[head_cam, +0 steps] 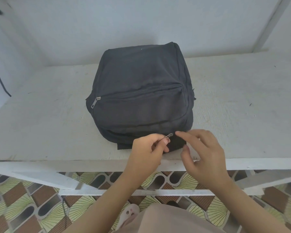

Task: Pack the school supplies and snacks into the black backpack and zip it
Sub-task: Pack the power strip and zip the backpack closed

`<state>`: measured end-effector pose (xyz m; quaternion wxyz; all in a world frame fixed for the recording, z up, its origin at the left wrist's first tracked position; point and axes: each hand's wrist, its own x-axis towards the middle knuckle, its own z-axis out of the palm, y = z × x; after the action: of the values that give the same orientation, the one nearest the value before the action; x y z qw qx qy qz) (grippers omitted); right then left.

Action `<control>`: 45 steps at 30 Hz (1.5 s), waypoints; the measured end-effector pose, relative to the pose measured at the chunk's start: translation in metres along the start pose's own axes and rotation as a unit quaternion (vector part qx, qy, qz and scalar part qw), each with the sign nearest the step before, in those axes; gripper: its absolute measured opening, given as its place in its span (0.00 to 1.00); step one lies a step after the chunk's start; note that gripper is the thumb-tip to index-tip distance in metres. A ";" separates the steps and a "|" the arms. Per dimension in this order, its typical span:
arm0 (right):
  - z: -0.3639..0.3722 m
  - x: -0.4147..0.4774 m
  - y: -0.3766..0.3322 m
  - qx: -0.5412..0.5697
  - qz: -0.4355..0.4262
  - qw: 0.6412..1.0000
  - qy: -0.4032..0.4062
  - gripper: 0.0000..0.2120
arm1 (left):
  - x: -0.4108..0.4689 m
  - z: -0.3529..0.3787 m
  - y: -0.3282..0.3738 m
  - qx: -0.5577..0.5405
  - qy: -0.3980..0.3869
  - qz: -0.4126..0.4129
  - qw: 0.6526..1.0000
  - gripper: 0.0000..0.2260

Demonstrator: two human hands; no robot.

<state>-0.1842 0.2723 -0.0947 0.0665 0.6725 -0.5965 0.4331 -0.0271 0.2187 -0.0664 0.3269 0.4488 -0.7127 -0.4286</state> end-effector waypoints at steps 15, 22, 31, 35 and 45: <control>0.017 0.032 0.026 -0.089 -0.170 0.981 0.010 0.08 | -0.014 -0.035 -0.034 0.197 0.081 0.180 0.960 0.13; 0.022 0.040 -0.003 -0.027 -0.131 0.991 -0.029 0.11 | -0.036 -0.056 -0.051 0.202 0.118 0.167 0.958 0.13; 0.057 0.045 -0.023 -0.091 -0.240 0.964 -0.074 0.09 | -0.038 -0.059 -0.058 0.268 0.146 0.190 0.933 0.11; 0.057 0.043 -0.023 -0.097 -0.245 0.963 -0.058 0.08 | -0.034 -0.065 -0.064 0.308 0.171 0.203 0.914 0.11; 0.058 0.045 -0.025 -0.098 -0.228 0.968 -0.040 0.07 | -0.021 -0.127 -0.088 0.378 0.224 0.181 0.880 0.13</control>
<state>-0.1373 0.2107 -0.0901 0.2048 0.7980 -0.4686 0.3187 0.1208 0.1769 -0.0942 0.3550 0.4858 -0.7970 0.0518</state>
